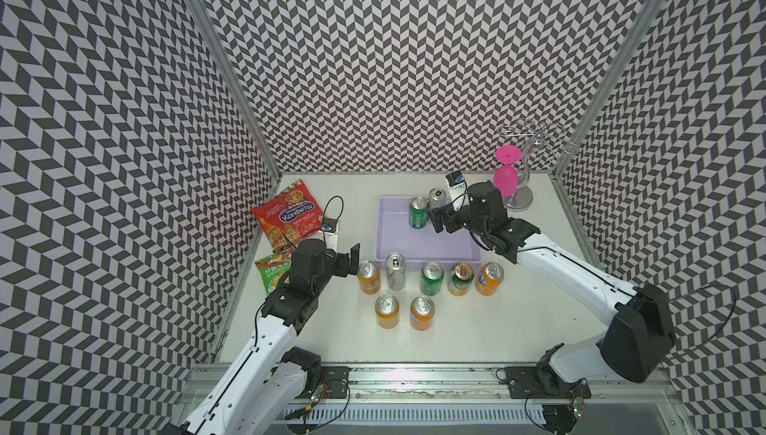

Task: Take out the drinks from the basket
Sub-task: Pick up the drink from the basket.

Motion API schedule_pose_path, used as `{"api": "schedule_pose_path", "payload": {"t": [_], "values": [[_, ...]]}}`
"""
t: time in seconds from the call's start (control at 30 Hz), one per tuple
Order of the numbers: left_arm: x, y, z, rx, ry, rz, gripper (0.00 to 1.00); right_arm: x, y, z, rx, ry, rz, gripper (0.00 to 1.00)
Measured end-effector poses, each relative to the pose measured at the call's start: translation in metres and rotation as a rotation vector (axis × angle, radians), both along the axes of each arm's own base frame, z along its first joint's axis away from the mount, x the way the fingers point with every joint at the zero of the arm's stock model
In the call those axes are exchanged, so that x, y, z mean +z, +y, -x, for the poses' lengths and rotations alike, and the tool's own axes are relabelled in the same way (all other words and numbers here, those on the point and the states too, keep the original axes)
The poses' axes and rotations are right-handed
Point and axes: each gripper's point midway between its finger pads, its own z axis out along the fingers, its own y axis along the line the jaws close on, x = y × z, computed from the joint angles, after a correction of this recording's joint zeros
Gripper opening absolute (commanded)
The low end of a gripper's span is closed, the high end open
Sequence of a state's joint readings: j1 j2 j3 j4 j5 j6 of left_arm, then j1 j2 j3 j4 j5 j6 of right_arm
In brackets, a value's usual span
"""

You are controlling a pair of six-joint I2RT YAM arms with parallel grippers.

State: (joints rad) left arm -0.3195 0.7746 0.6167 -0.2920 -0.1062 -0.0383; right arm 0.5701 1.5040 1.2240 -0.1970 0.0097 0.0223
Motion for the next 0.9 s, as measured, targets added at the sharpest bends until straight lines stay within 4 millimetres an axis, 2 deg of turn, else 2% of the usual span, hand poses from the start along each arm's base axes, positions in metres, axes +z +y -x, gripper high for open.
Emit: {"api": "schedule_pose_path", "payload": {"t": [0.23,0.43,0.7,0.9], "values": [[0.001,0.001,0.0,0.002,-0.005,0.002,0.99,-0.026,-0.007,-0.044,-0.045,0.054,0.012,1.0],[0.001,0.0,0.0,0.001,-0.004,0.002,0.99,-0.049,-0.008,-0.072,-0.077,0.09,0.021,1.0],[0.001,0.0,0.001,-0.004,-0.004,0.004,0.99,-0.071,-0.002,-0.098,-0.108,0.123,0.016,1.0],[0.001,0.0,0.0,-0.004,-0.004,0.004,0.99,-0.086,0.001,-0.109,-0.125,0.143,0.024,0.9]]}}
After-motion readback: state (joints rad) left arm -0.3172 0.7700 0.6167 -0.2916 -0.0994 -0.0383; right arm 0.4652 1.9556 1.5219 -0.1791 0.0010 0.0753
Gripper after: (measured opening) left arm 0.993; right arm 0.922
